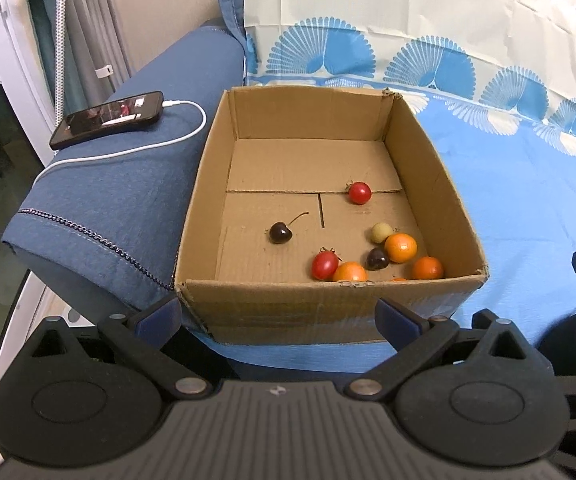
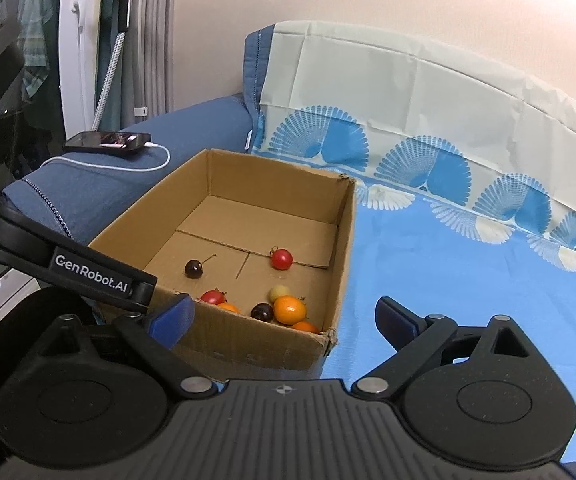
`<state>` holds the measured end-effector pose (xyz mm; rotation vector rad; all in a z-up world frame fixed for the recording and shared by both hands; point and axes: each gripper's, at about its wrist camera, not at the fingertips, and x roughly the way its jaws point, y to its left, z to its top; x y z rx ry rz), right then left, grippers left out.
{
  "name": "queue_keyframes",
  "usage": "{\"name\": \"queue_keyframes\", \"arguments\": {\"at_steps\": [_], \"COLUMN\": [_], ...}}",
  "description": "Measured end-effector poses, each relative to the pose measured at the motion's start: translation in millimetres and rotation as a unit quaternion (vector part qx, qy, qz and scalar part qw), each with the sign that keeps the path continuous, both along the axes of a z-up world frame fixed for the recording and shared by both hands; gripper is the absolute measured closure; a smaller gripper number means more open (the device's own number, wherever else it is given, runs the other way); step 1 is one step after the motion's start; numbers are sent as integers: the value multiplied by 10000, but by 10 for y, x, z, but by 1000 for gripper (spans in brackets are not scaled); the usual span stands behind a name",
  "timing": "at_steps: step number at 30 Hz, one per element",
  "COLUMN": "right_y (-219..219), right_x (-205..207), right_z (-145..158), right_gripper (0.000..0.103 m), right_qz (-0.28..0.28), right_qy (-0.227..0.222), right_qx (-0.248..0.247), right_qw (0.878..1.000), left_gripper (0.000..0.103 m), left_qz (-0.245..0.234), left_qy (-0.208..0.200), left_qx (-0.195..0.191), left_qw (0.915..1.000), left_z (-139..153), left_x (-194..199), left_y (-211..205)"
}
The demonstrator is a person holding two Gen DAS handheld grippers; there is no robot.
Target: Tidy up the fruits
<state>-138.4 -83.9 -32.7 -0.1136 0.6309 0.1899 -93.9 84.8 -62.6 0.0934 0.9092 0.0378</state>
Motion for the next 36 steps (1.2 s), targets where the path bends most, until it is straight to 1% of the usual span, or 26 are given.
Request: {"name": "queue_keyframes", "arguments": {"at_steps": [8,18,23,36], "right_y": [-29,-42,-36,-35], "right_x": [-118,-173,-193,-200], "right_z": [43,56,63,52], "right_gripper": [6,5,2,1], "right_qz": [-19,-59,-50,26], "right_qy": [-94,-164,-221,-185], "right_qx": [8,46,28,15], "right_qw": [10000,9998,9997,9998], "left_gripper": [0,0,0,0], "left_qz": [24,182,207,189], "left_qy": [-58,-65,-36,-67], "left_qx": [134,253,207,205], "left_qw": [9999,9995,9996,9996], "left_z": [33,17,1,-3], "left_x": [-86,-156,-154,-174], "left_y": [-41,-23,5,-2]}}
